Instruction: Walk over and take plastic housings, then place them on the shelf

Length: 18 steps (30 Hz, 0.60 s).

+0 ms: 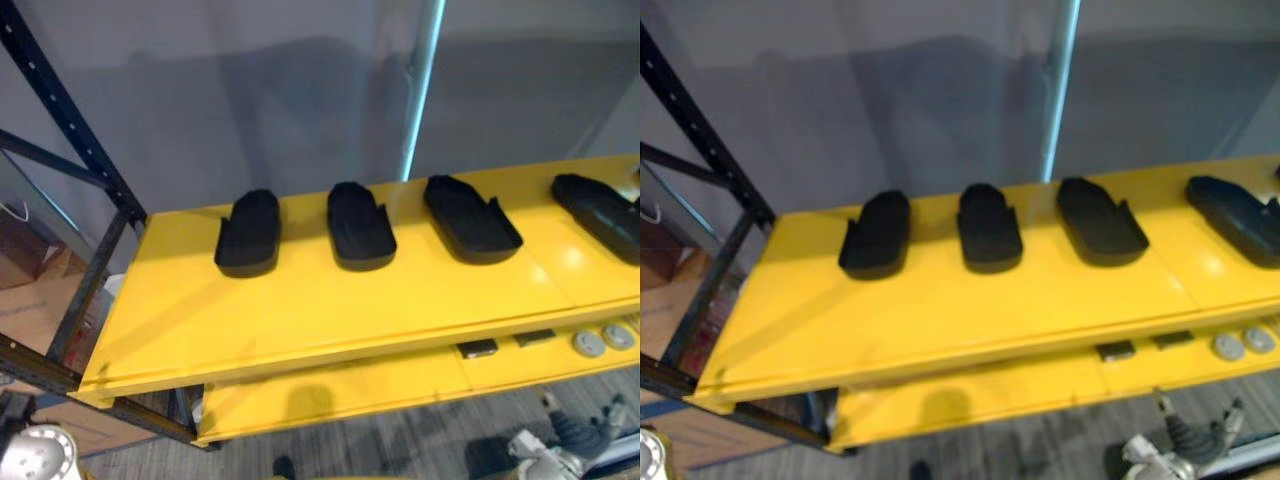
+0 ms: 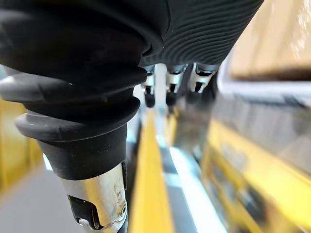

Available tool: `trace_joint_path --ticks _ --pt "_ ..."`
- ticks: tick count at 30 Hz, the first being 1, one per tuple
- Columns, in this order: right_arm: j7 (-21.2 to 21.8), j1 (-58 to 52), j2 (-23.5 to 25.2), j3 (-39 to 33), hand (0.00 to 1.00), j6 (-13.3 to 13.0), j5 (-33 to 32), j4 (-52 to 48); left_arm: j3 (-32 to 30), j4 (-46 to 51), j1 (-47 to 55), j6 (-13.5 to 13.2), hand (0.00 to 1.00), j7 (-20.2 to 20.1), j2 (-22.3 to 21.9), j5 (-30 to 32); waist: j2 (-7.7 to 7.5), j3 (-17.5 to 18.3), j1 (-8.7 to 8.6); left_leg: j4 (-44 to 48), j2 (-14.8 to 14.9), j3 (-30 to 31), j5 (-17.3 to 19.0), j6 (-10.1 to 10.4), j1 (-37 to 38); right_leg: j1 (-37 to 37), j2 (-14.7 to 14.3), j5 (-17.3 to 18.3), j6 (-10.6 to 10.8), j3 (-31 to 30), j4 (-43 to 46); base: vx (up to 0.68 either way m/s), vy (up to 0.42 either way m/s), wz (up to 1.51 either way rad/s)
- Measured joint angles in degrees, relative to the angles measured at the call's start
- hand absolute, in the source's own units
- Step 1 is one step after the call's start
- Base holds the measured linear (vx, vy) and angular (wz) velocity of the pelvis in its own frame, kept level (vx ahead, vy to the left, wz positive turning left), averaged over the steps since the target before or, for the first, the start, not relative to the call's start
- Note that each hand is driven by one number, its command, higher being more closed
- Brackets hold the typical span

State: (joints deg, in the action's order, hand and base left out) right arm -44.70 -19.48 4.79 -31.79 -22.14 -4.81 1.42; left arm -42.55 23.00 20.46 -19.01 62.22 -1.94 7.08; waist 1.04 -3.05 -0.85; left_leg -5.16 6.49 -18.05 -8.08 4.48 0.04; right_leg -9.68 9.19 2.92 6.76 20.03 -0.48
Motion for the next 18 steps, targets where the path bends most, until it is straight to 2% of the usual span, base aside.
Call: trace_joint_path --ticks 1,3,4,6,7,9,10,12,13,15,16,18 --pt "-3.1 0.0 0.0 -0.2 0.00 -0.7 0.6 -4.9 0.0 -0.1 1.0 -0.8 0.00 2.6 -1.4 0.0 -0.27 0.2 -0.05 0.0 0.1 -0.4 0.3 -0.1 0.3 -0.4 0.0 -0.3 0.5 0.2 -0.3 0.00 0.000 0.00" --pt "-5.5 0.2 0.0 -0.2 0.00 -2.4 2.5 -10.9 -0.1 -0.1 1.6 -1.5 0.00 4.0 -2.6 0.2 -0.61 0.4 0.05 0.0 0.3 -1.4 0.4 -0.1 0.6 -0.5 0.1 -0.3 0.5 0.2 -0.3 0.02 0.002 -0.05" --pt "-5.6 0.5 0.0 -0.1 0.00 -3.1 3.3 -12.6 -0.2 -0.2 1.7 -1.7 0.00 4.1 -3.0 0.2 -0.70 0.4 0.06 0.0 0.3 -1.5 0.4 -0.1 0.6 -0.6 0.1 -0.3 0.5 0.2 -0.3 0.01 0.002 -0.05" --pt "-4.9 2.4 -0.1 0.0 0.00 -6.6 4.0 -18.2 -0.2 -2.5 2.0 -2.2 0.00 4.5 -3.7 0.2 -1.13 0.6 0.14 0.0 0.3 -1.7 0.5 -0.1 0.7 -0.6 0.2 -0.1 0.6 0.5 -0.5 0.01 0.001 -0.02" --pt "-4.8 2.7 -0.2 0.1 0.00 -7.0 4.1 -19.1 -0.2 -3.0 2.1 -2.2 0.00 4.5 -3.7 0.2 -1.21 0.7 0.16 0.0 0.3 -1.7 0.5 -0.2 0.7 -0.6 0.2 0.0 0.6 0.5 -0.5 0.00 0.000 0.00" --pt "-0.4 4.7 -1.4 1.0 0.00 -10.6 3.7 -22.1 -0.4 -7.6 2.2 -2.3 0.00 4.3 -3.8 0.0 -1.64 1.1 0.46 0.0 0.3 -2.2 0.7 -0.1 0.7 -0.6 1.2 -0.2 1.5 3.9 -0.5 0.04 0.012 -0.10" --pt "1.5 5.2 -2.1 1.5 0.00 -11.3 3.2 -22.6 -0.7 -9.7 2.1 -2.4 0.00 4.1 -3.8 -0.1 -1.65 1.1 0.62 0.0 0.3 -2.5 0.7 -0.1 0.7 -0.6 1.3 -0.4 1.8 4.1 -0.5 0.04 0.014 -0.14" --pt "9.7 7.5 -5.8 4.0 0.00 -12.5 0.1 -24.2 -1.4 -20.7 1.9 -2.3 0.00 2.1 -3.8 -0.7 -1.68 1.2 0.57 0.0 0.0 -2.5 0.6 0.0 0.5 -0.5 1.7 -0.8 2.3 4.9 -0.5 0.04 0.008 -0.02" --pt "12.2 8.3 -7.1 4.7 0.00 -12.7 -1.6 -24.3 -1.3 -24.3 1.7 -2.2 0.00 1.0 -3.8 -1.5 -1.75 1.3 0.52 0.0 -0.1 -2.2 0.6 0.1 0.3 -0.4 1.7 -0.8 2.3 5.1 -0.5 0.05 0.003 0.19" --pt "19.7 13.1 -11.7 6.9 0.00 -12.4 -5.6 -24.2 -1.4 -38.7 0.7 -2.1 0.00 -2.8 -3.6 -5.0 -2.39 1.5 0.40 0.0 -0.4 -0.7 0.3 0.0 -1.2 0.0 1.7 -1.1 2.3 6.4 -0.3 0.05 -0.004 0.29" --pt "21.5 14.6 -12.6 7.4 0.00 -11.9 -6.1 -24.1 -1.4 -41.8 0.6 -2.1 0.00 -3.8 -3.6 -5.9 -2.47 1.6 0.39 0.0 -0.5 -0.2 0.2 0.0 -1.3 0.0 1.6 -1.2 2.3 6.6 -0.2 0.05 -0.010 0.24" --pt "27.0 20.4 -17.0 10.5 0.00 -8.7 -6.5 -22.0 -1.4 -51.6 0.7 -2.1 0.00 -9.6 -3.6 -9.8 -4.09 1.8 1.11 0.0 -0.6 0.4 0.1 0.1 -1.4 -0.1 1.6 -1.2 2.3 6.9 0.0 0.05 -0.012 0.11"
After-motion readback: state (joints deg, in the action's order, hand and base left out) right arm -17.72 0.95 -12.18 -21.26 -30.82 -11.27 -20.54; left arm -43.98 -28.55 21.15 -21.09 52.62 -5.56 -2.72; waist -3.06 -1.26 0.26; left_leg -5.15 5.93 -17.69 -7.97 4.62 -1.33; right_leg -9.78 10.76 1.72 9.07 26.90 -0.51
